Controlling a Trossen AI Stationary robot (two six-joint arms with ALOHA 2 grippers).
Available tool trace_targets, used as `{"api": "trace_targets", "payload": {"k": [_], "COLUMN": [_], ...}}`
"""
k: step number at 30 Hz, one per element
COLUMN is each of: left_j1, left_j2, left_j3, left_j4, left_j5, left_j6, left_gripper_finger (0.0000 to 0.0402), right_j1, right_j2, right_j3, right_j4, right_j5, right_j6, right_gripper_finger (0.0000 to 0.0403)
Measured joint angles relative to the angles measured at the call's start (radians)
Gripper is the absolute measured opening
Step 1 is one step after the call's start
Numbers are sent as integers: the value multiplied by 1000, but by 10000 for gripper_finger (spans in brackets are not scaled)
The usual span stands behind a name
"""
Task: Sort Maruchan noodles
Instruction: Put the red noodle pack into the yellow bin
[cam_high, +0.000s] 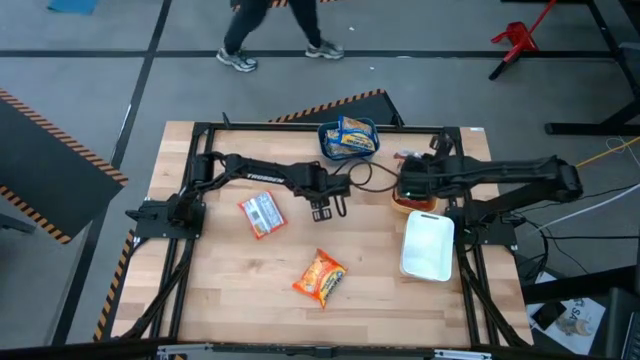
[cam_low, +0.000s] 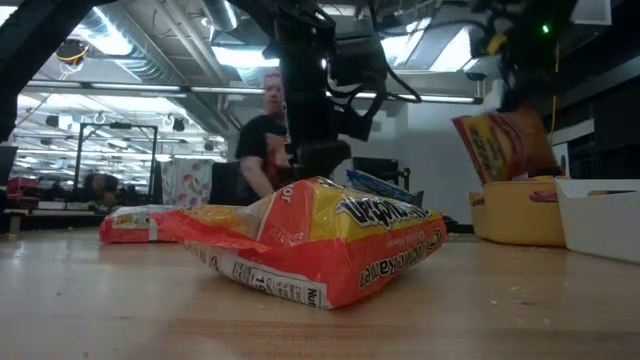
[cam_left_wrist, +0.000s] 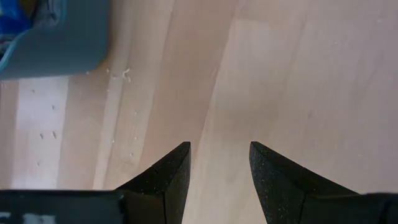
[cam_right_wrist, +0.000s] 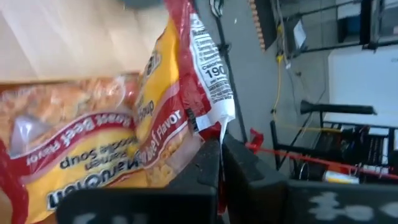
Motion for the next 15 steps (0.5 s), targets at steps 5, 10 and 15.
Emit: {"api": "trace_targets", "payload": {"k": [5, 10, 15], "left_j1": [-11, -12, -11], "left_j2": [0, 0, 0], "left_j3": [-1, -1, -1], "left_j4": [13, 21, 21], "left_j5": [1, 1, 1], "left_j6": [0, 0, 0], "left_gripper_finger": [159, 159, 159], "right_j1": [0, 11, 82], "right_j2": [-21, -22, -22], "right_j3": [-114, -177, -192], "right_j4": [39, 36, 40], "right_j5": [-57, -131, -206], "right_j6": [63, 125, 124], "right_gripper_finger": [0, 0, 0]}}
